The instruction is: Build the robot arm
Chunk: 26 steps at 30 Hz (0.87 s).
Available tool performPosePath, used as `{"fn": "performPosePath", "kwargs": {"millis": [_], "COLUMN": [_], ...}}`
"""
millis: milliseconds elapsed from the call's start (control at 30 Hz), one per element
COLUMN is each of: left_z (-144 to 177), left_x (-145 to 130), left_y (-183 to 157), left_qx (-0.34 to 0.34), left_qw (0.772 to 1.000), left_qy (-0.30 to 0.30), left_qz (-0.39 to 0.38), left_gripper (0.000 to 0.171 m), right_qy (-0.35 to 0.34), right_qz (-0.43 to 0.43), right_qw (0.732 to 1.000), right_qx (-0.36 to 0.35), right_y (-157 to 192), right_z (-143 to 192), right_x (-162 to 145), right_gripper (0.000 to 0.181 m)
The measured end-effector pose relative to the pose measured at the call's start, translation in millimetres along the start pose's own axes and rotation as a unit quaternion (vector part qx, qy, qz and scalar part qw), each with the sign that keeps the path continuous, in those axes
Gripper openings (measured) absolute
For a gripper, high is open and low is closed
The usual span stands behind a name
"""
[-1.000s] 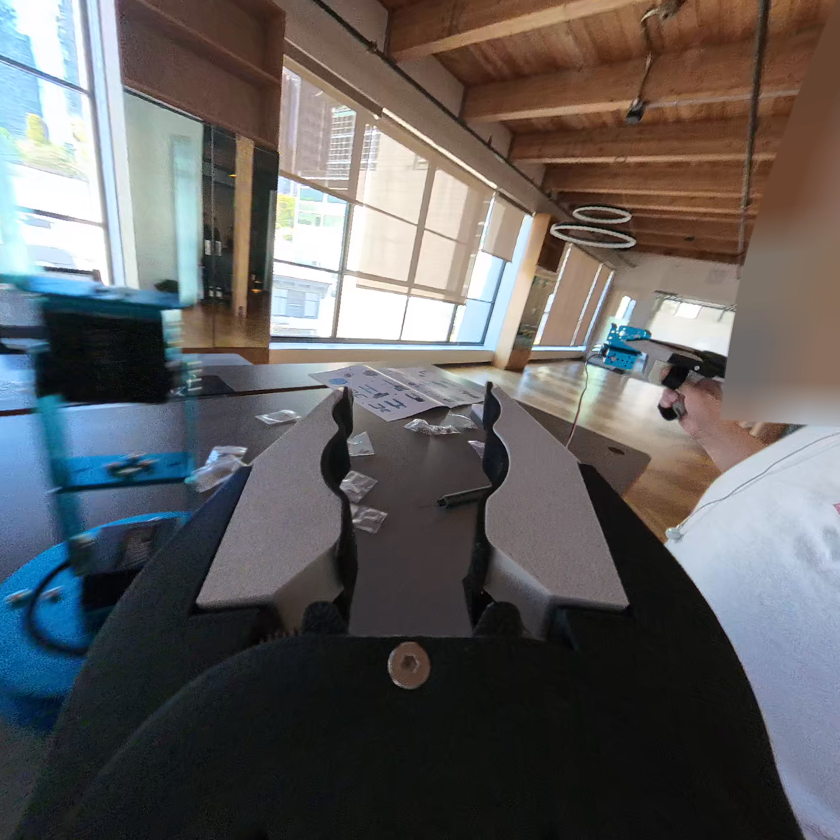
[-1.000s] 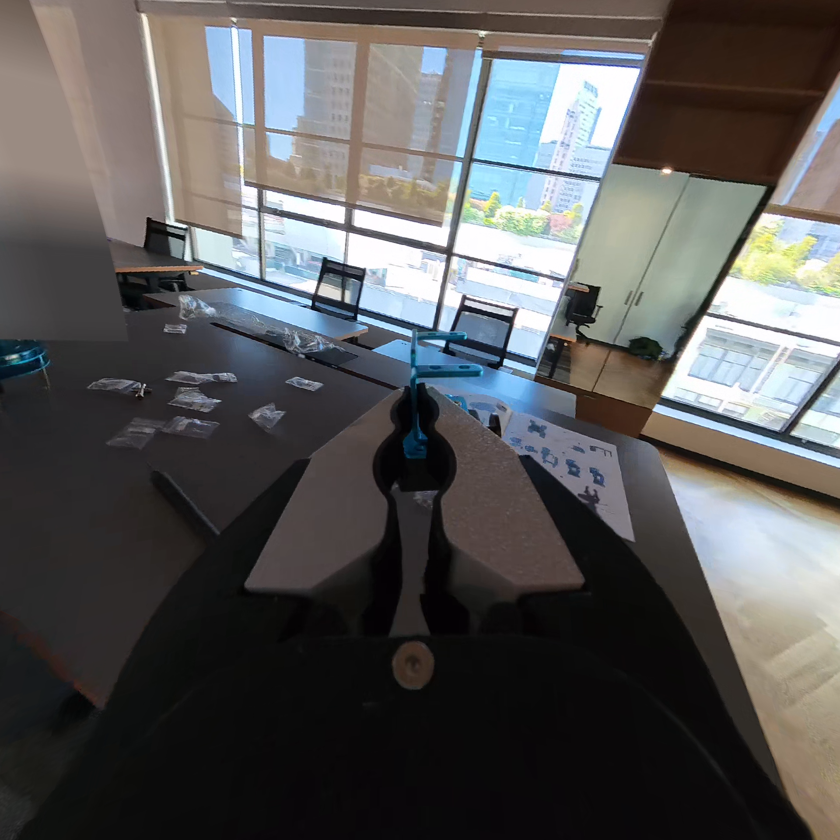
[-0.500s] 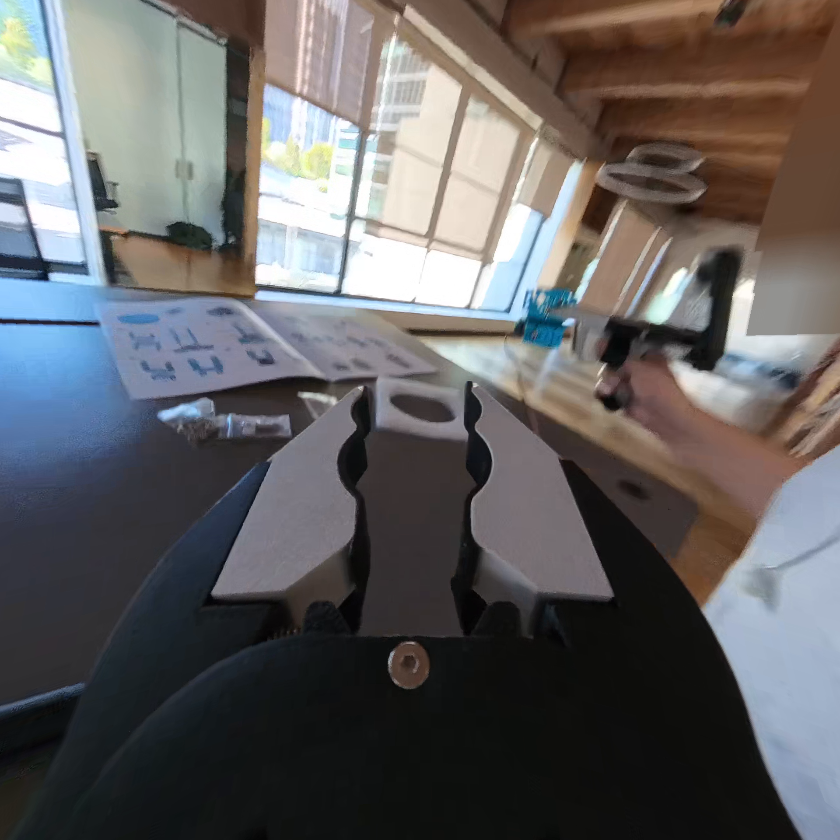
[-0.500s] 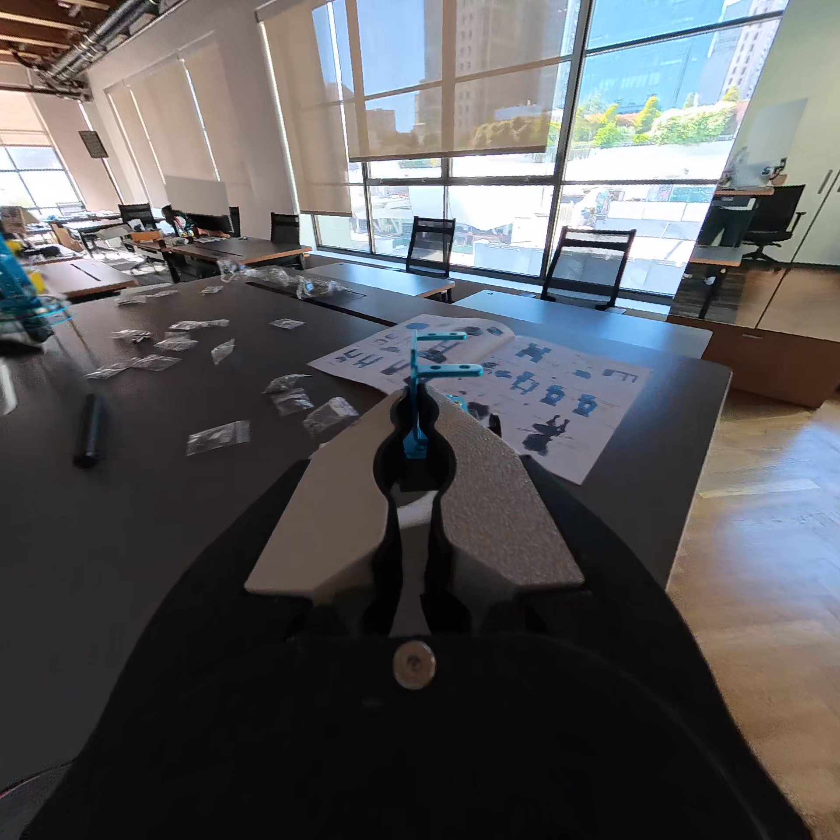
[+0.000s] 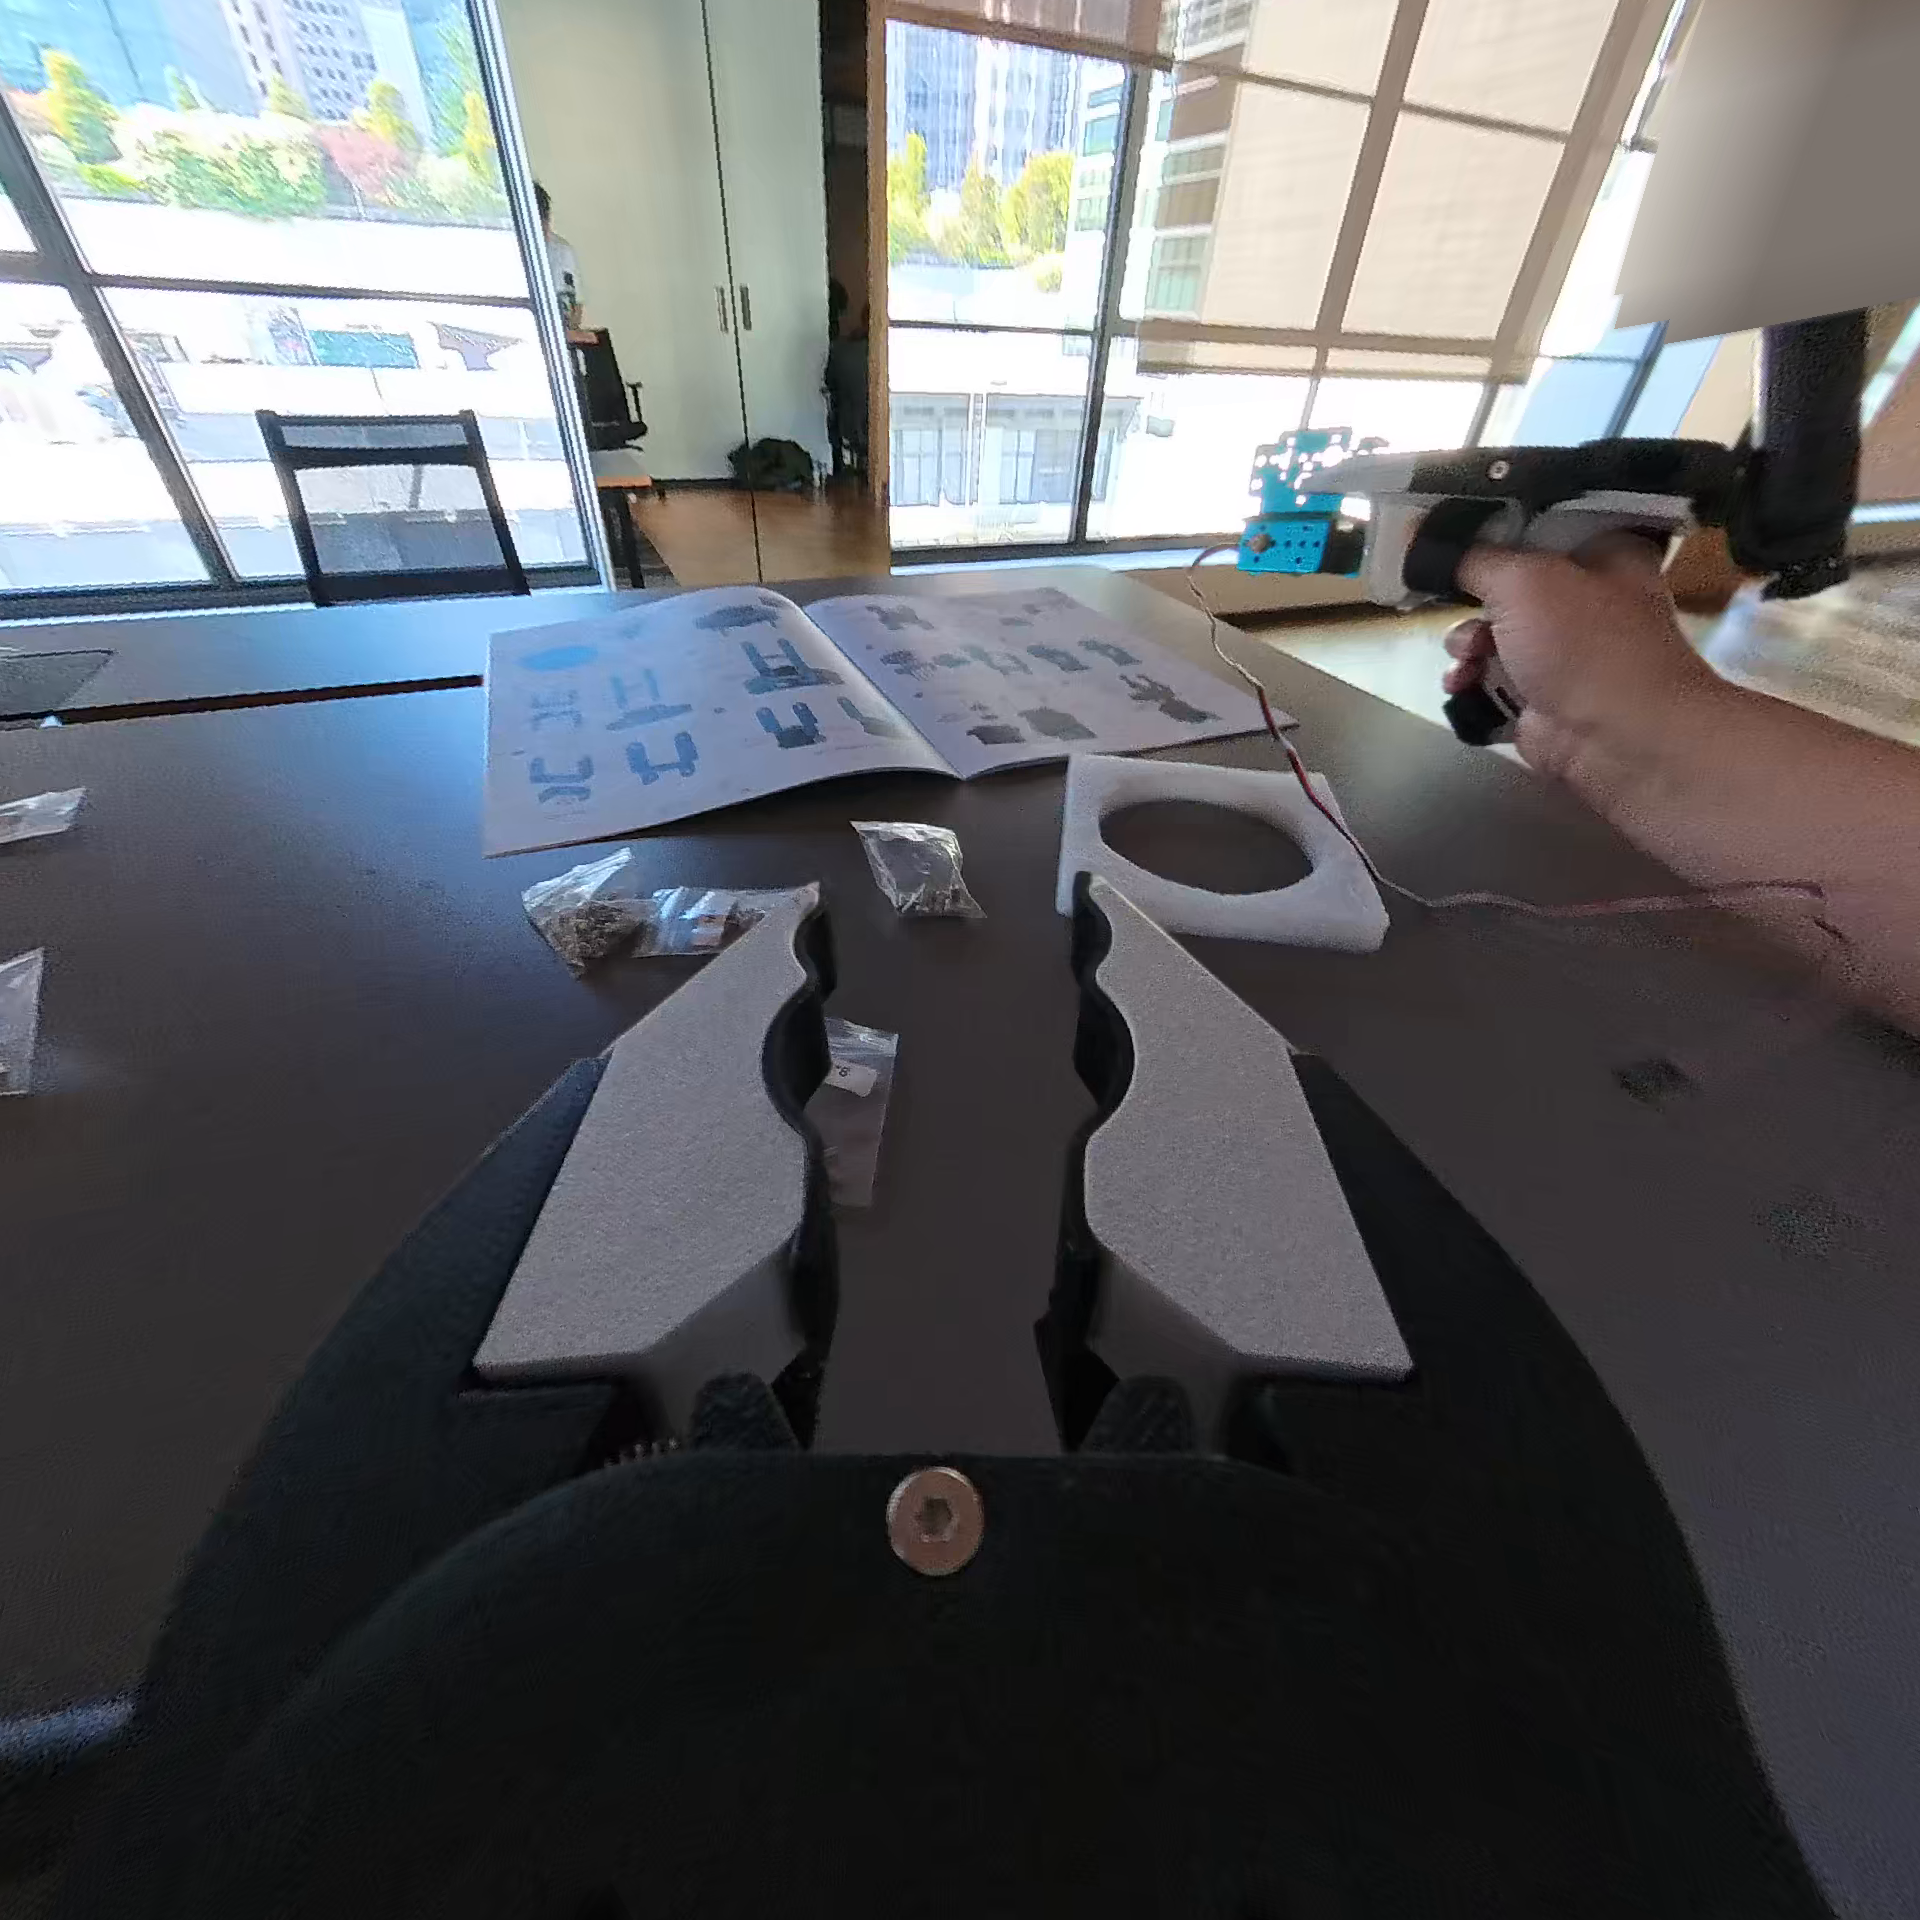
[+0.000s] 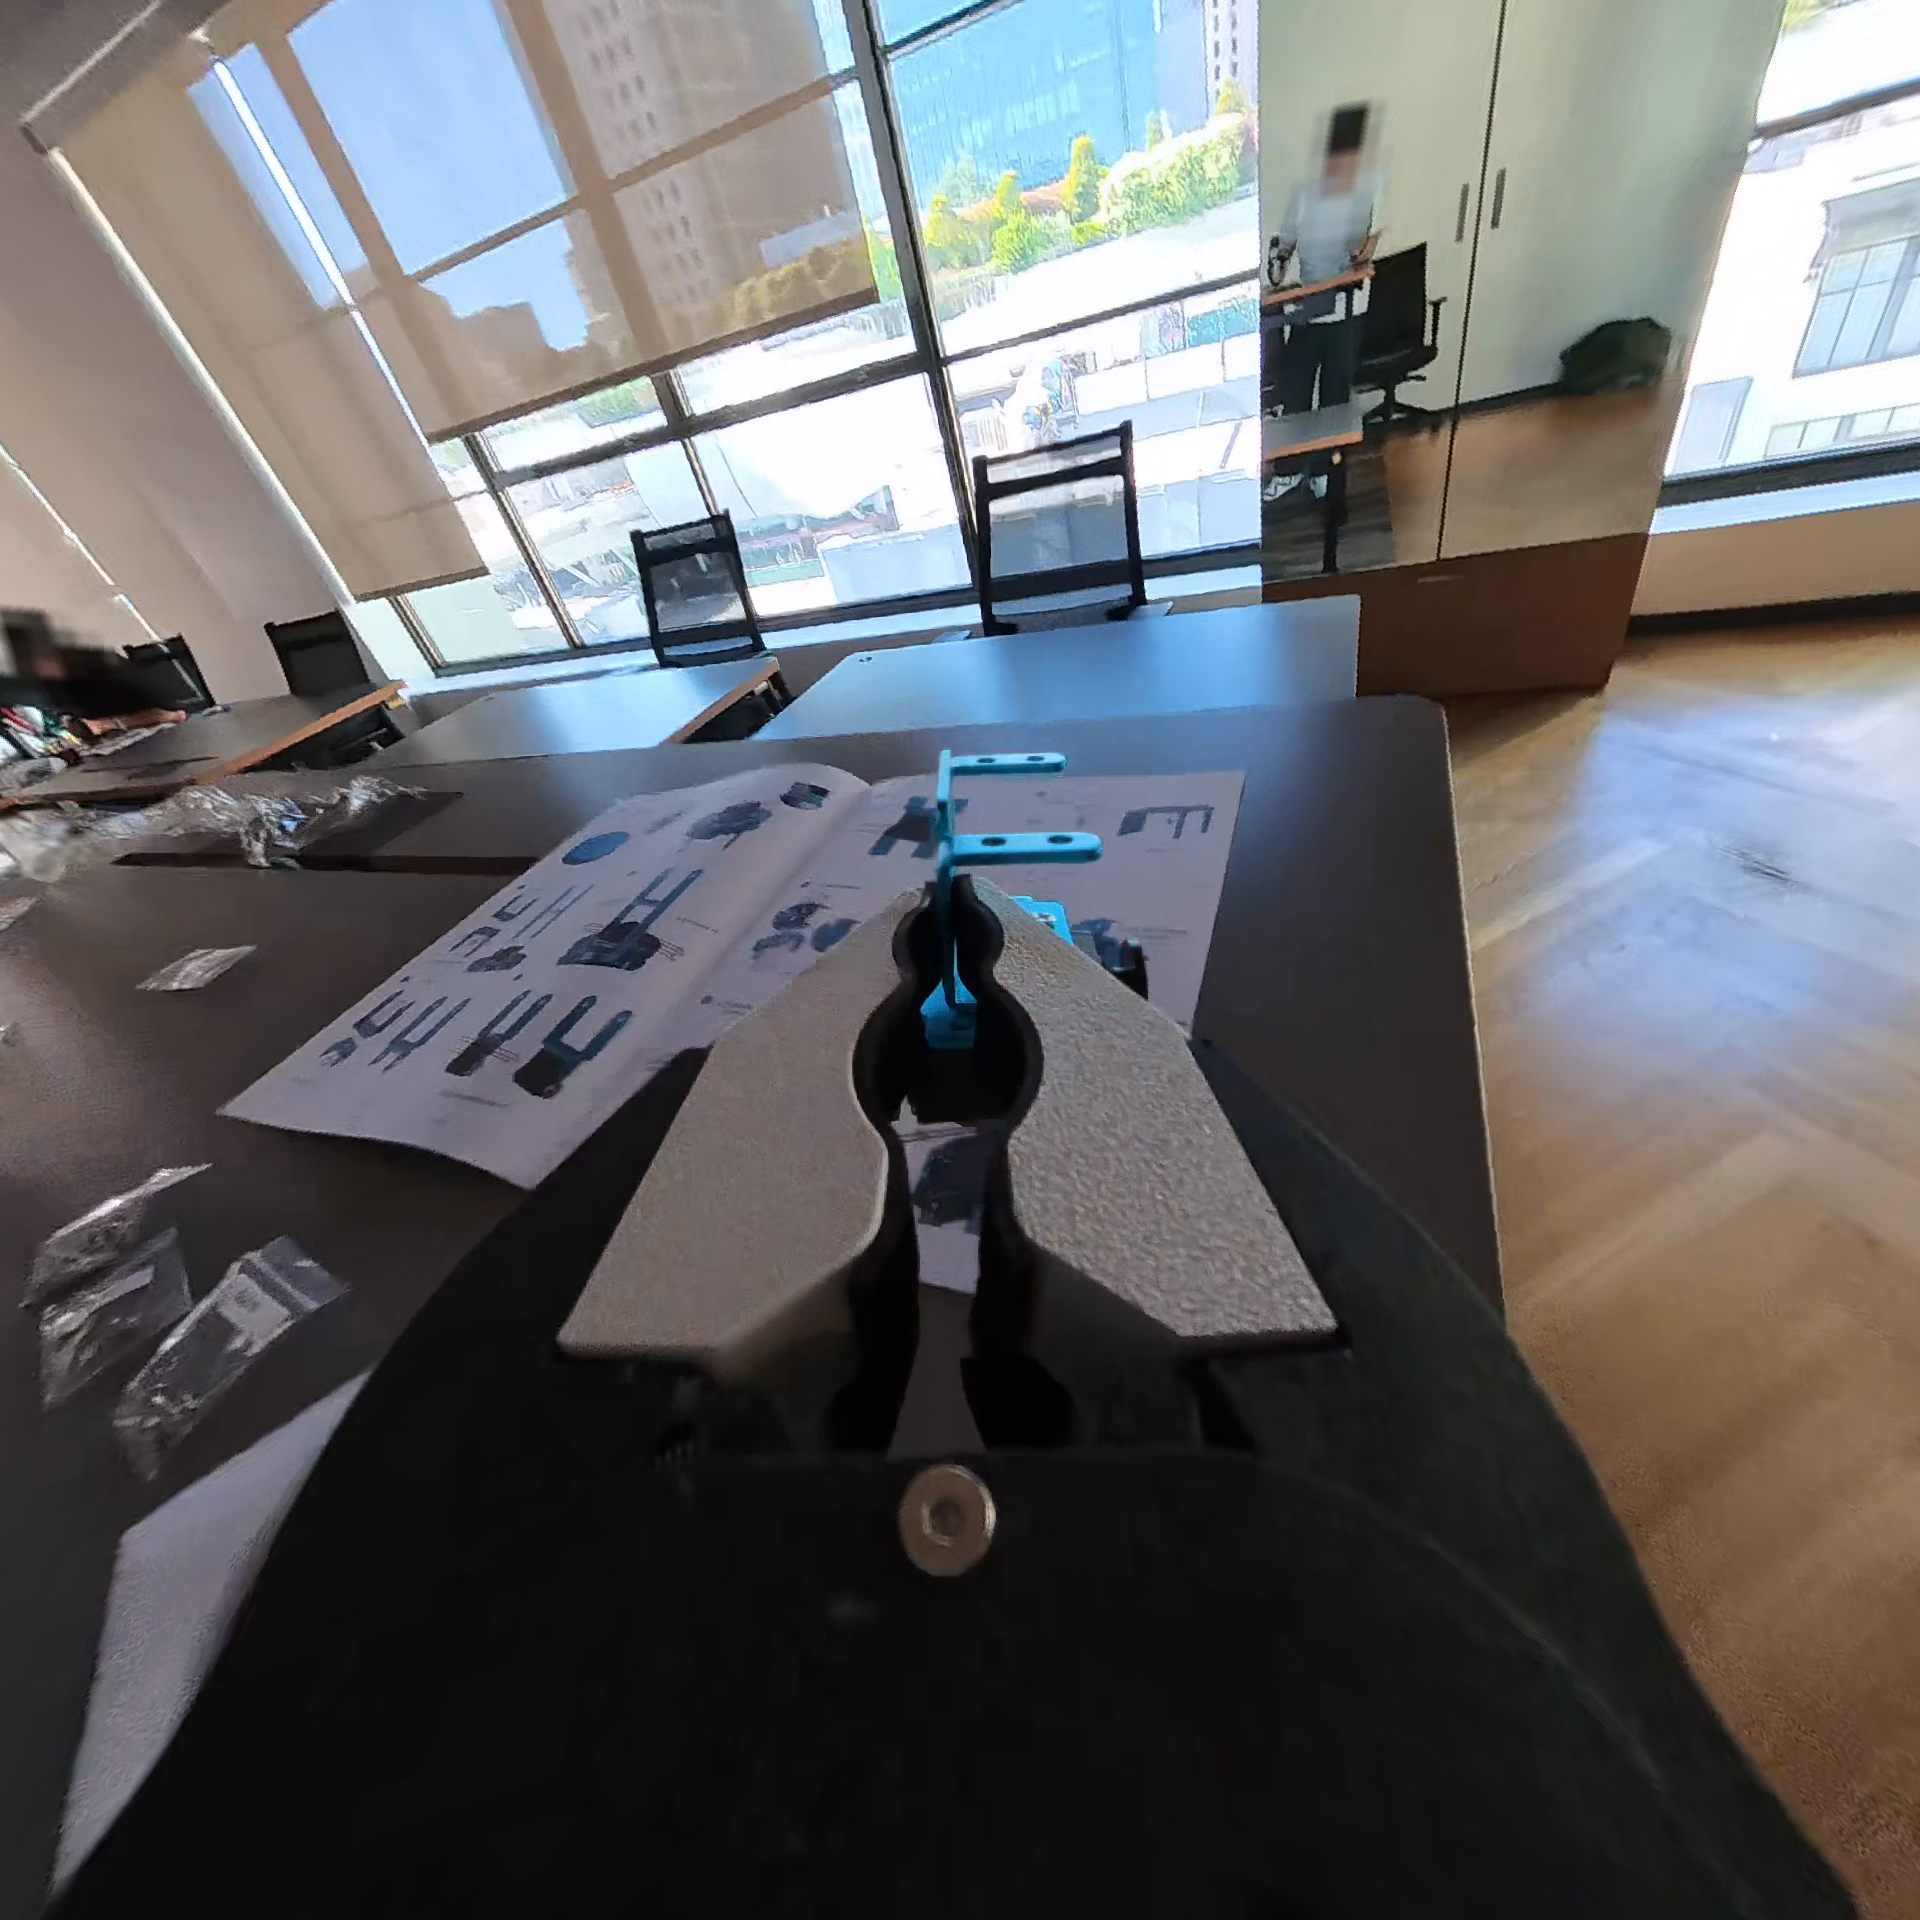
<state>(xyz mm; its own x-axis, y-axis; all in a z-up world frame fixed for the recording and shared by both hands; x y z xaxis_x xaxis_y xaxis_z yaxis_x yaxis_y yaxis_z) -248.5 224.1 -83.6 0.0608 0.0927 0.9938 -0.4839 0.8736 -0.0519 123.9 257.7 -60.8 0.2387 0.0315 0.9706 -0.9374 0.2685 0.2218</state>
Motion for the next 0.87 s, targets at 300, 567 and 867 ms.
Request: {"fn": "performPosePath", "kwargs": {"millis": [300, 567, 867], "left_z": [-5.8, -37.5, -41.8], "left_x": [-5.6, -64.8, -70.9], "left_y": [11.9, 0.8, 0.3], "left_qx": [-0.013, -0.061, -0.072], "left_qw": [0.997, 0.958, 0.947], "left_qy": [0.016, 0.249, 0.27], "left_qz": [0.076, 0.127, 0.158], "left_gripper": [0.04, 0.004, 0.0], "right_qy": [0.029, 0.029, 0.014], "right_qz": [0.035, 0.041, 0.02], "right_qw": [0.999, 0.998, 0.999], "right_qx": [-0.001, -0.026, -0.043], "right_y": [3.4, -1.5, -11.2], "right_z": [-14.1, -15.0, -5.4], "right_x": [-28.8, -35.0, -31.5], "right_gripper": [0.001, 0.001, 0.001]}}
Point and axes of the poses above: each gripper's, where its closed fingertips meet, z back along the fingers, x out of its top, y = z × x across the jaws, the point moved 2 cm from there along z, back along the fingers, and after that the axes turned 4 degrees about -x, right-handed, at the moved point
